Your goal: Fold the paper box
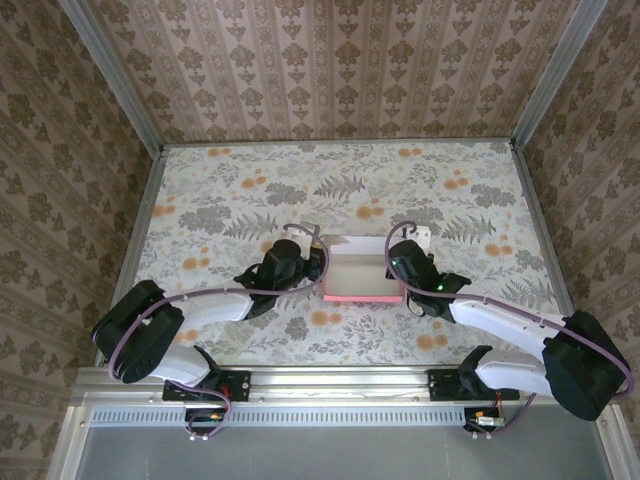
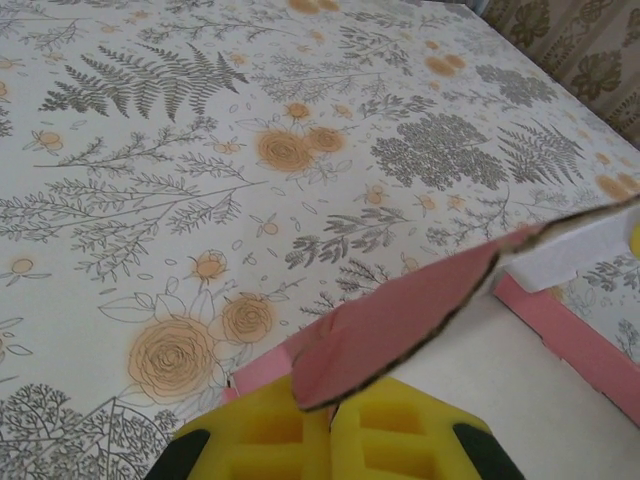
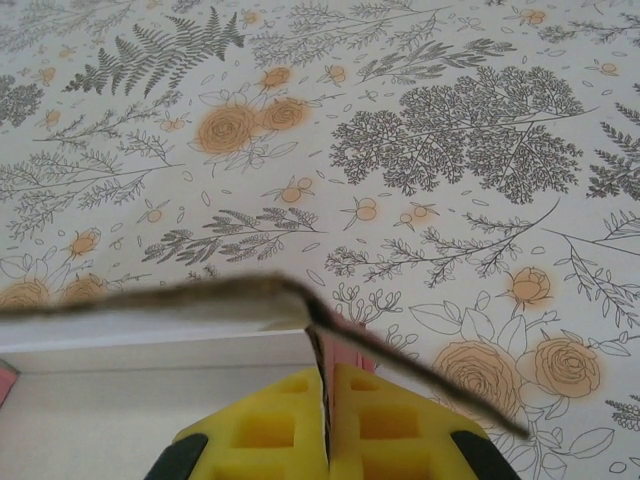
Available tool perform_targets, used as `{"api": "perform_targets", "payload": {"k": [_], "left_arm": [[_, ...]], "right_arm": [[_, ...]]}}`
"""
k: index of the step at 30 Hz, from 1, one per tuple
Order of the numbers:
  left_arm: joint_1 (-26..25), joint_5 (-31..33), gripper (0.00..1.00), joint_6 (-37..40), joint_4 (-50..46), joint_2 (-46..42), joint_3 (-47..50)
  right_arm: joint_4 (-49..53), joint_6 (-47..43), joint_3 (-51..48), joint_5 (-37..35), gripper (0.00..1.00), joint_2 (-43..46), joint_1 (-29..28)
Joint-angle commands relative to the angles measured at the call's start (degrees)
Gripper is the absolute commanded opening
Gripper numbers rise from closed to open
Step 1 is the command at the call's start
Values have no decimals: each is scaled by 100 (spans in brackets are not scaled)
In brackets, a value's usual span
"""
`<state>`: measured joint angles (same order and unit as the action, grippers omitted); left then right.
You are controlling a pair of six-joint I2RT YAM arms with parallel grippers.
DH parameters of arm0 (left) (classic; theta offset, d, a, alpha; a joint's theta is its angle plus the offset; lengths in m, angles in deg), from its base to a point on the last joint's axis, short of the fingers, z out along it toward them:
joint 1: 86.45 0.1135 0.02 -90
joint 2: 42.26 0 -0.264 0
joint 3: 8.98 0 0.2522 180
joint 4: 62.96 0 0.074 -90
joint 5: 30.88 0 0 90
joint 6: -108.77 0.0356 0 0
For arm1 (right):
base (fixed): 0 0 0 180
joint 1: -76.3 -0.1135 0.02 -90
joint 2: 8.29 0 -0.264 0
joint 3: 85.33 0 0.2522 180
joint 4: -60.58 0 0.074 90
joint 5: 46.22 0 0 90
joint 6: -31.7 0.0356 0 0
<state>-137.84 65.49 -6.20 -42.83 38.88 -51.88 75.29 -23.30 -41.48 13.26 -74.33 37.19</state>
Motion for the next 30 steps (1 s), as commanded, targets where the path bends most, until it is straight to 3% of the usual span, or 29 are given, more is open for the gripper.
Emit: {"api": "perform_targets", "payload": {"k": [1, 11, 14, 21, 30], "left_arm": [[-375, -137, 0, 179, 27, 92, 284], [-863, 453, 0, 581, 267, 231, 568], [-897, 545, 0, 676, 245, 246, 577], [-916, 747, 0, 875, 179, 244, 570], [-908, 828, 0, 1021, 56, 320, 436]], "right_arm": [[-56, 160, -266, 352, 4, 85, -223], [-136, 222, -625, 314, 17, 480, -383], [-42, 185, -677, 381, 28, 677, -397], [690, 17, -701, 964, 65, 1606, -404], [1845, 174, -698, 1705, 95, 2895, -437]]}}
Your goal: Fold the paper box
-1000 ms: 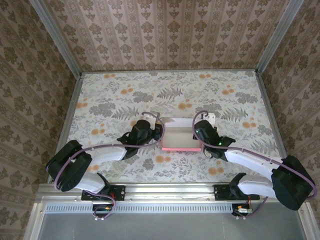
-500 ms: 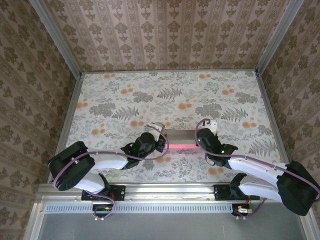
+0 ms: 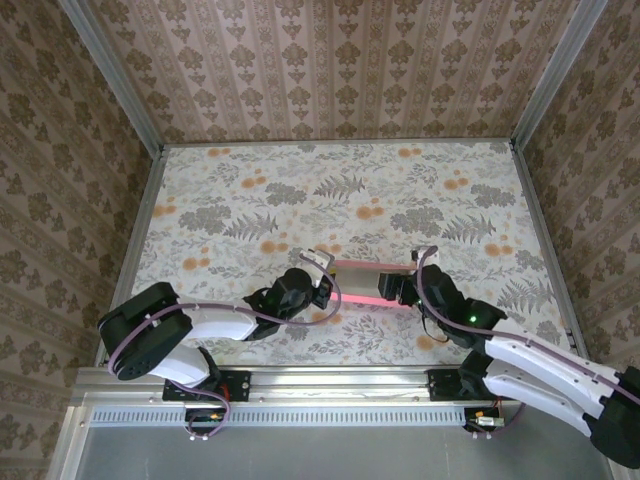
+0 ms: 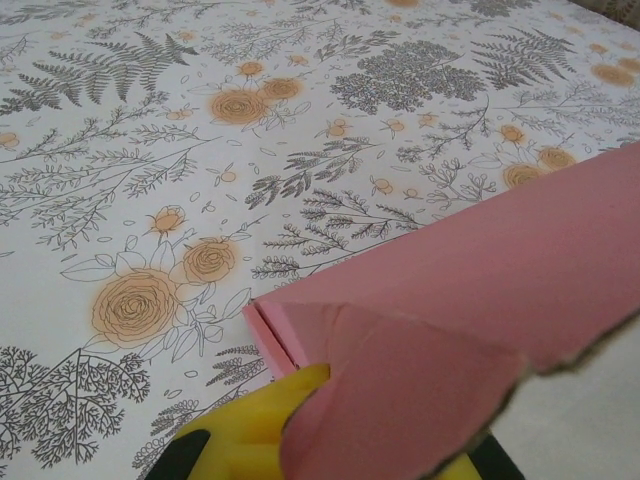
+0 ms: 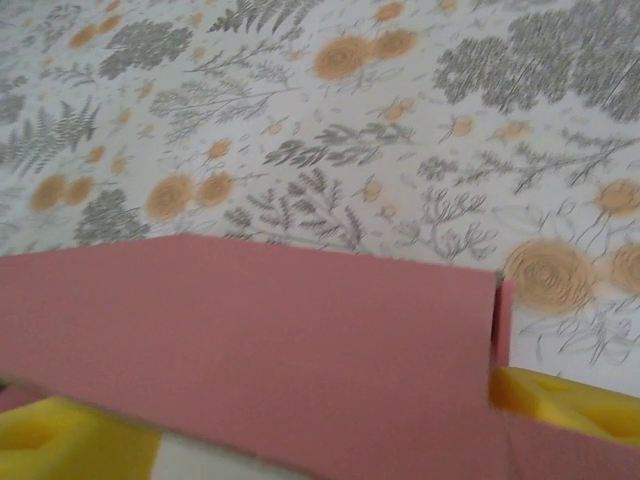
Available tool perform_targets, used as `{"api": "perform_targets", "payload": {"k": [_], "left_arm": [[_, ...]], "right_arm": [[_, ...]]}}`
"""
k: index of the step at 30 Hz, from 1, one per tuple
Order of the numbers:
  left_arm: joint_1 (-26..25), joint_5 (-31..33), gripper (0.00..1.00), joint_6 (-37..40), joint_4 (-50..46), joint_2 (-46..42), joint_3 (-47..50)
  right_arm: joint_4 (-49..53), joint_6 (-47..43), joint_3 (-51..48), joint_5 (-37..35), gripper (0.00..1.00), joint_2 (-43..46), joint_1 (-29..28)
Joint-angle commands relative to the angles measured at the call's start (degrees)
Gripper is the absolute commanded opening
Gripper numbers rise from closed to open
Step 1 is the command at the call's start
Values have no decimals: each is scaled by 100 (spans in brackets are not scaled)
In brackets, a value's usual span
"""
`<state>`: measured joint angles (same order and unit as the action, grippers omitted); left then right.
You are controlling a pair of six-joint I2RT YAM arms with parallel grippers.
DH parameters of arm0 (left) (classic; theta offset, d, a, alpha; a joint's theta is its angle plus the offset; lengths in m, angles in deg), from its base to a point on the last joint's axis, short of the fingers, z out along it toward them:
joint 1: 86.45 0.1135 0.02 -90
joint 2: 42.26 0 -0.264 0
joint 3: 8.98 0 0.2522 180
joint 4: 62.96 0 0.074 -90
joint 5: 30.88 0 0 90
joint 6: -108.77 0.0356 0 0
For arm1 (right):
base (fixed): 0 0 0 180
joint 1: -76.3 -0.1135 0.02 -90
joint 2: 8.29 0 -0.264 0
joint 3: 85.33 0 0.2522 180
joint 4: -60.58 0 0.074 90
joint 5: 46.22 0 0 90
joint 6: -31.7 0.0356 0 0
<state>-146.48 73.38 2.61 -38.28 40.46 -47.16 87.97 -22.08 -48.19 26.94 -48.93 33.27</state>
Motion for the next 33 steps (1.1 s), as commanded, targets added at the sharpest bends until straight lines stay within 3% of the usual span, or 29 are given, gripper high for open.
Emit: {"api": "perform_targets", "payload": {"k": [1, 6, 10, 15, 19, 26, 33], "left_arm": [[-45, 50, 0, 140, -398, 173, -35], [-48, 78, 0, 139, -468, 169, -27], [-44, 67, 0, 132, -571, 113, 3], [-44, -95, 16, 30, -686, 5, 56], [-70, -267, 27, -66, -930, -256, 199], [-193, -943, 49, -324, -2007, -1465, 600], [-140, -1339, 54, -1021, -3755, -3362, 553]], "right_arm": [[684, 76, -14, 332, 96, 497, -45], [1150, 130, 231, 216, 96, 1033, -46], [1408, 374, 602, 145, 95, 957, -26], [1376, 608, 1028, 456, 77, 283, 51], [1155, 686, 1142, 888, 71, -340, 102], [981, 772, 1126, 1493, 64, -992, 286], [1011, 661, 1081, 2007, 60, -1369, 585]]}}
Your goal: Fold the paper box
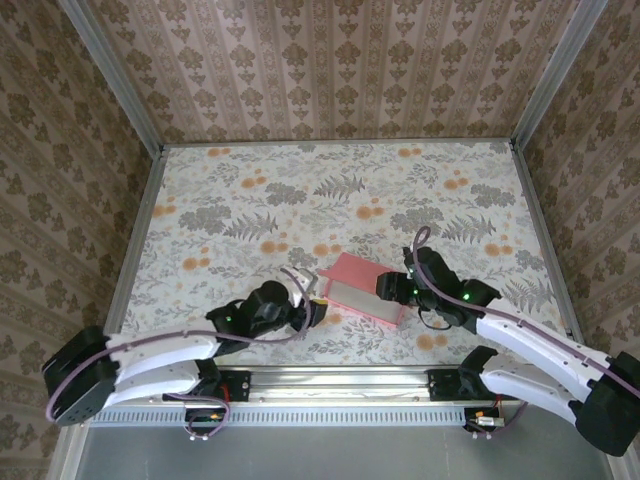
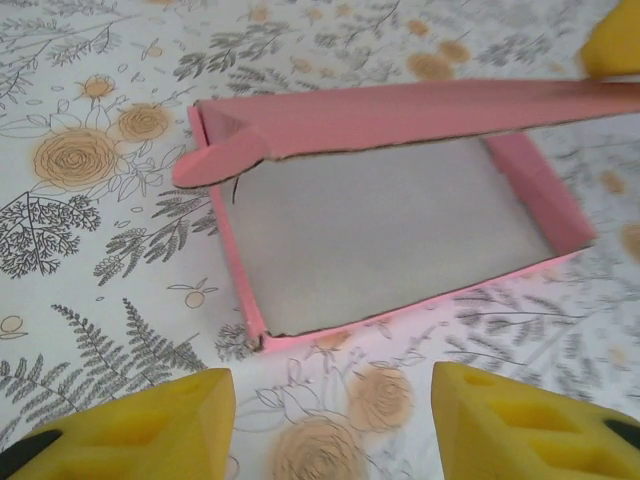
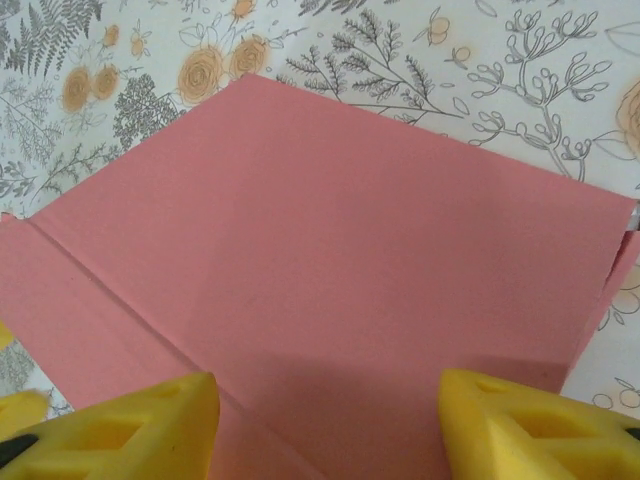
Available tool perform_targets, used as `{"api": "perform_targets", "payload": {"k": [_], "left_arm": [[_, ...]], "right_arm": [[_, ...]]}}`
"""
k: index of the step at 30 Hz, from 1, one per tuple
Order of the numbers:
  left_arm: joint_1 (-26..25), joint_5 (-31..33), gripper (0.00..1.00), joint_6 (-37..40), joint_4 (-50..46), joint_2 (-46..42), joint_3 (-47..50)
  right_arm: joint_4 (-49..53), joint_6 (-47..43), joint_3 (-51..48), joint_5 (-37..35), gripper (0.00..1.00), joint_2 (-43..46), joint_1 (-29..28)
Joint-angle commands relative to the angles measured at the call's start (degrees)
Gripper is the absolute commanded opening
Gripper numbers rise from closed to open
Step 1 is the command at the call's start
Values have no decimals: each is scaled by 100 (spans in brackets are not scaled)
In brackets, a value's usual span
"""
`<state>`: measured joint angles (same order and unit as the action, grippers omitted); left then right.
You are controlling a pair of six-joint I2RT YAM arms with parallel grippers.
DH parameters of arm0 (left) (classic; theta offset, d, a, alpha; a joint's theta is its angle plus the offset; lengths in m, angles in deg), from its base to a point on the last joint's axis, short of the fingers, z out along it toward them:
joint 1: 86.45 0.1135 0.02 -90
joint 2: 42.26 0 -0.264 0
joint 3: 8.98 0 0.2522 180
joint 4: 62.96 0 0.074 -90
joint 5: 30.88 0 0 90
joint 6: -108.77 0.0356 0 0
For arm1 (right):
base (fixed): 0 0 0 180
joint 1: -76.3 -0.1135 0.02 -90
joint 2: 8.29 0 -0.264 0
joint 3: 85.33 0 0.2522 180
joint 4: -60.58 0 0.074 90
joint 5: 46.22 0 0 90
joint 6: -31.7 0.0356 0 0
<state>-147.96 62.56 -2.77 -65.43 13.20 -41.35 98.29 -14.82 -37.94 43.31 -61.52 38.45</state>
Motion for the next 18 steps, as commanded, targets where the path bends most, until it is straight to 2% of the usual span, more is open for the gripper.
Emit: {"api": "perform_targets", "payload": {"k": [1, 3, 5, 7, 10, 13, 18], "left_arm": [[93, -229, 54, -613, -1301, -882, -109], [495, -296, 51, -996, -1994, -1241, -355], [1058, -800, 48, -1191, -2275, -1359, -564], [1609, -1389, 48, -1278, -2371, -1268, -774], [2162, -1991, 49, -1251, -2462, -812, -1199], [2380, -2502, 52, -1049, -2609, 31, -1730], [2347, -3023, 53, -758, -2905, 1480, -2408]], "right_arm": [[5, -117, 57, 382, 59, -161, 82], [26, -230, 43, 451, 56, -267, 117], [-9, -323, 14, 545, 54, -348, 137], [-20, -420, -27, 609, 53, -427, 152], [-25, -462, -74, 583, 52, -525, 159], [-146, -438, -156, 598, 51, -587, 163], [-304, -418, -243, 644, 50, -669, 163]]}}
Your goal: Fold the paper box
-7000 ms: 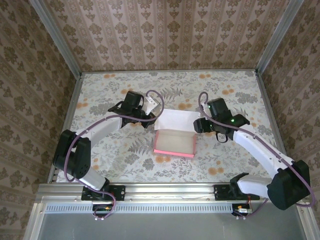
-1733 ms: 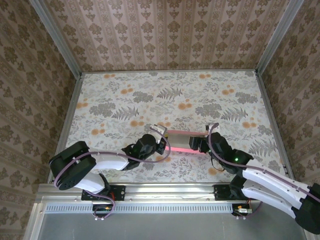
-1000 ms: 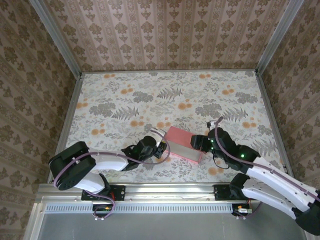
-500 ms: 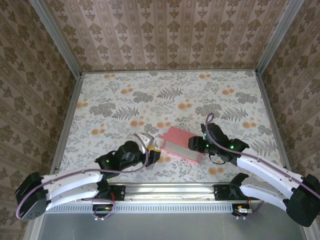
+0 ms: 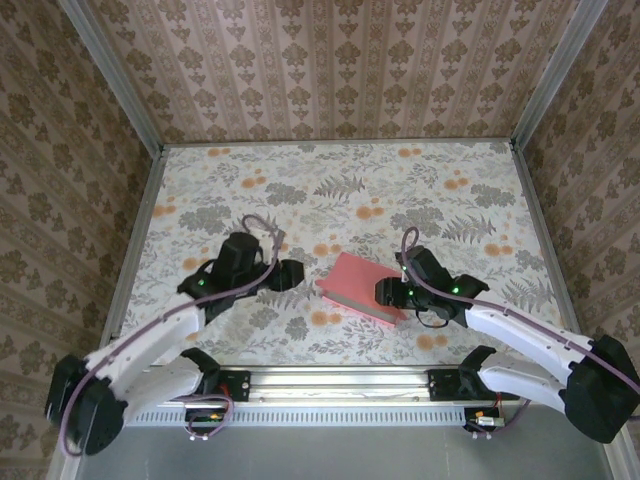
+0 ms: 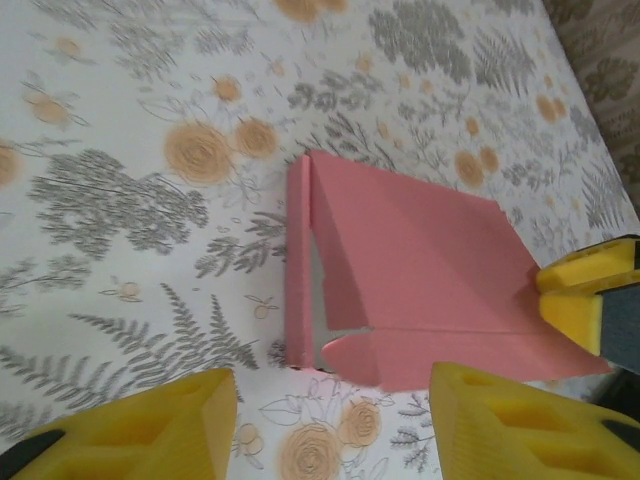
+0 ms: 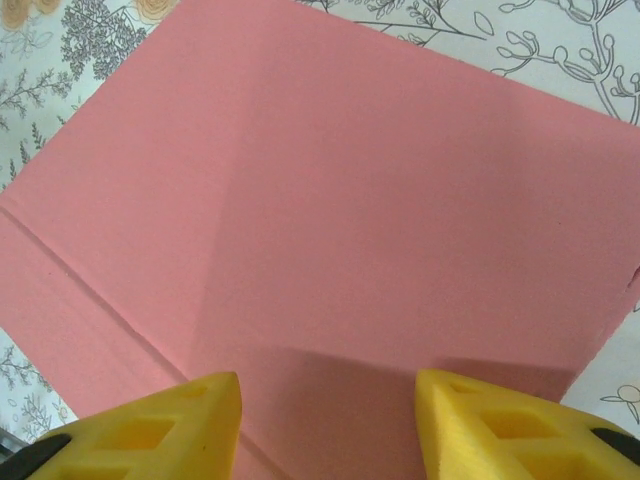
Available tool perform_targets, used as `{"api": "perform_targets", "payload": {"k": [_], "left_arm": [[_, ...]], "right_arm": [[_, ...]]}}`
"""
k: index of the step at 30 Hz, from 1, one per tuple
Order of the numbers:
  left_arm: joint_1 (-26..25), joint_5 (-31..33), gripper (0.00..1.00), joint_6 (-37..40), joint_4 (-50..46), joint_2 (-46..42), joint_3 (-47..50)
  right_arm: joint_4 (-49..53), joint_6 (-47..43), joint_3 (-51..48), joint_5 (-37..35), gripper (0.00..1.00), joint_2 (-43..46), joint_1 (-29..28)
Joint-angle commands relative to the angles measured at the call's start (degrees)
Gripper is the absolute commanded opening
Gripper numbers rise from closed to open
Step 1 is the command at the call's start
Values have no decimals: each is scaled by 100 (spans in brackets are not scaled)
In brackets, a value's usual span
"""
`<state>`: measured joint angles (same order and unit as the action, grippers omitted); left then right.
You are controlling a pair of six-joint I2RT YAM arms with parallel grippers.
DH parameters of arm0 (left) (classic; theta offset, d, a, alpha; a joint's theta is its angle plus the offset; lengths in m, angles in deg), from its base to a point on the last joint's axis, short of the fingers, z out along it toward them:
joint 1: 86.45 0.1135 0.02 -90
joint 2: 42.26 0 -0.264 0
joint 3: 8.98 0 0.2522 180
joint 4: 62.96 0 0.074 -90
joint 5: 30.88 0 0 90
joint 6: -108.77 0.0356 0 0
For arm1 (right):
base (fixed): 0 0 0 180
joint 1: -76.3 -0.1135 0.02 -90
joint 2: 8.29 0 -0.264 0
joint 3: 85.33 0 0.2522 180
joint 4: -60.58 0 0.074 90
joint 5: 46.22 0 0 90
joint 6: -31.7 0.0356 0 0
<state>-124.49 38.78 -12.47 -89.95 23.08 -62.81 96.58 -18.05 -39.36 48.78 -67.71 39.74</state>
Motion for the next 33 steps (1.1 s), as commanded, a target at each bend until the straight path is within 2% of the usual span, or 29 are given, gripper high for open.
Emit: {"api": "perform_targets", "payload": {"k": [1, 15, 23, 28, 33], "left_arm": [[-28, -653, 53, 228, -465, 638, -324], [-396, -1192, 54, 273, -128, 1898, -810], [-454, -995, 50, 464, -201, 2142, -1005], [-467, -558, 50, 793, -867, 2149, -1225], [-448, -102, 56, 1057, -1305, 2154, -1397]], "right_arm": [[-148, -99, -108, 82, 50, -65, 35], [-391, -90, -171, 142, 48, -265, 34], [-362, -120, -221, 127, 46, -202, 35], [-351, -131, -241, 90, 46, -211, 34], [-342, -153, -224, 59, 46, -219, 34]]}}
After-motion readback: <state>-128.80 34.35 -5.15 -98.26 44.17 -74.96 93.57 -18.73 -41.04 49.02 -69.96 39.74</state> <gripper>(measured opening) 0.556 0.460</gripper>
